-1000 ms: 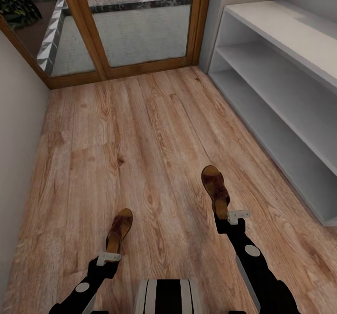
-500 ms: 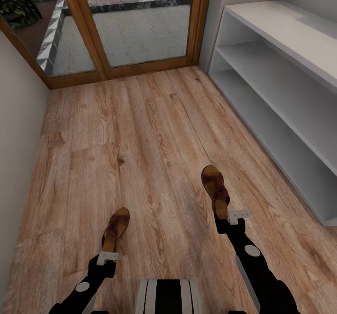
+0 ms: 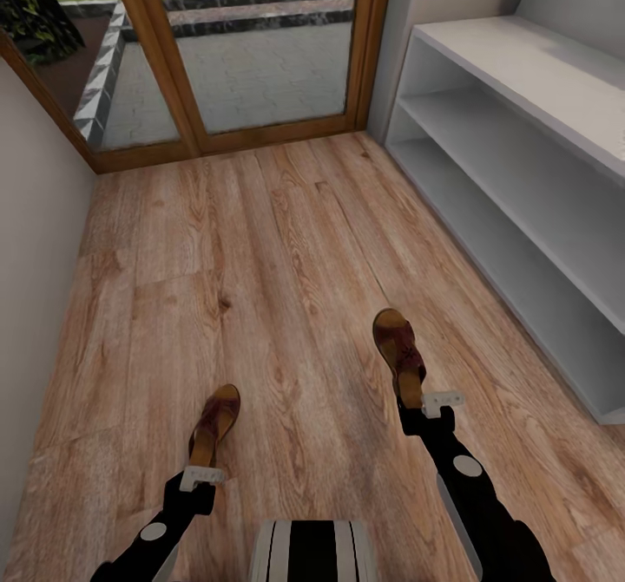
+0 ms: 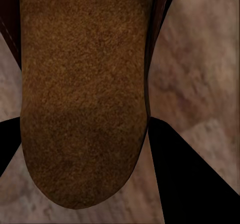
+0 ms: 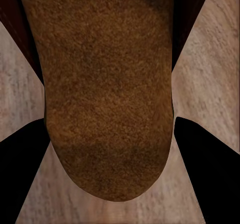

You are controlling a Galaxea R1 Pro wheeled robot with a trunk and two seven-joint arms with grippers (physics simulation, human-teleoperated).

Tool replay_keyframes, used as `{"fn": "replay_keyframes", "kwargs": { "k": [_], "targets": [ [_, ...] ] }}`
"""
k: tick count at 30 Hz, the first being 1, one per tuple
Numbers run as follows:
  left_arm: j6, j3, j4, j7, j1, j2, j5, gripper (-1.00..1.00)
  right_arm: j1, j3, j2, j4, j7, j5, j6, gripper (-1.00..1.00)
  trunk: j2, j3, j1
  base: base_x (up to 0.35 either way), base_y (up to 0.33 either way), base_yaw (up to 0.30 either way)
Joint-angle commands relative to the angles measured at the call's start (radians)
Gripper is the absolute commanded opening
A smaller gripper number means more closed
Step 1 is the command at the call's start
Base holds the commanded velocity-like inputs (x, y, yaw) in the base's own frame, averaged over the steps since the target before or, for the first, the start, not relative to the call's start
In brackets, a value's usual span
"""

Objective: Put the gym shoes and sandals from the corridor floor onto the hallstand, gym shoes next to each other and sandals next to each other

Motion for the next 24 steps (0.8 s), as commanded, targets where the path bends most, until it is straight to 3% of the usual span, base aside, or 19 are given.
{"fn": "replay_keyframes", "kwargs": {
  "k": [1,14,16,17,22,23,24],
  "targets": [
    [-0.003,0.005,0.001,-0.003,0.0,0.0,-0.012,-1.0,0.0,0.002,-0.001,0.0,-0.002,0.007,0.006,-1.0,0.0,0.003,-0.001,0.0,0.0,0.0],
    [-0.003,0.015,0.009,-0.001,0.041,0.001,-0.005,-1.0,0.0,0.002,-0.002,0.097,-0.001,0.008,-0.004,-1.0,0.003,0.054,-0.006,0.0,0.0,0.0],
    [-0.003,0.017,0.009,0.0,0.064,0.002,-0.005,-1.0,0.0,0.003,-0.002,0.099,-0.003,0.008,-0.002,-1.0,0.004,0.061,-0.007,0.0,0.0,0.0],
    [-0.003,0.02,0.008,0.001,0.101,0.003,-0.004,-1.0,0.0,0.003,-0.004,0.114,-0.002,0.009,-0.004,-1.0,0.004,0.065,-0.008,0.0,0.0,0.0],
    [-0.029,0.021,0.008,0.003,0.141,0.01,-0.004,-1.0,0.002,0.001,-0.004,0.179,-0.006,0.01,-0.021,-1.0,0.005,0.085,-0.01,0.0,0.0,0.0],
    [-0.065,0.022,0.009,0.015,0.167,0.016,-0.004,-1.0,0.004,0.0,-0.006,0.294,-0.021,0.01,-0.098,-1.0,0.005,0.089,-0.01,0.0,0.0,0.0],
    [-0.078,0.021,0.008,0.022,0.181,0.017,-0.004,-1.0,0.005,0.0,-0.011,0.429,-0.036,0.009,-0.227,-1.0,0.005,0.092,-0.011,0.0,0.0,0.0]
  ]
}}
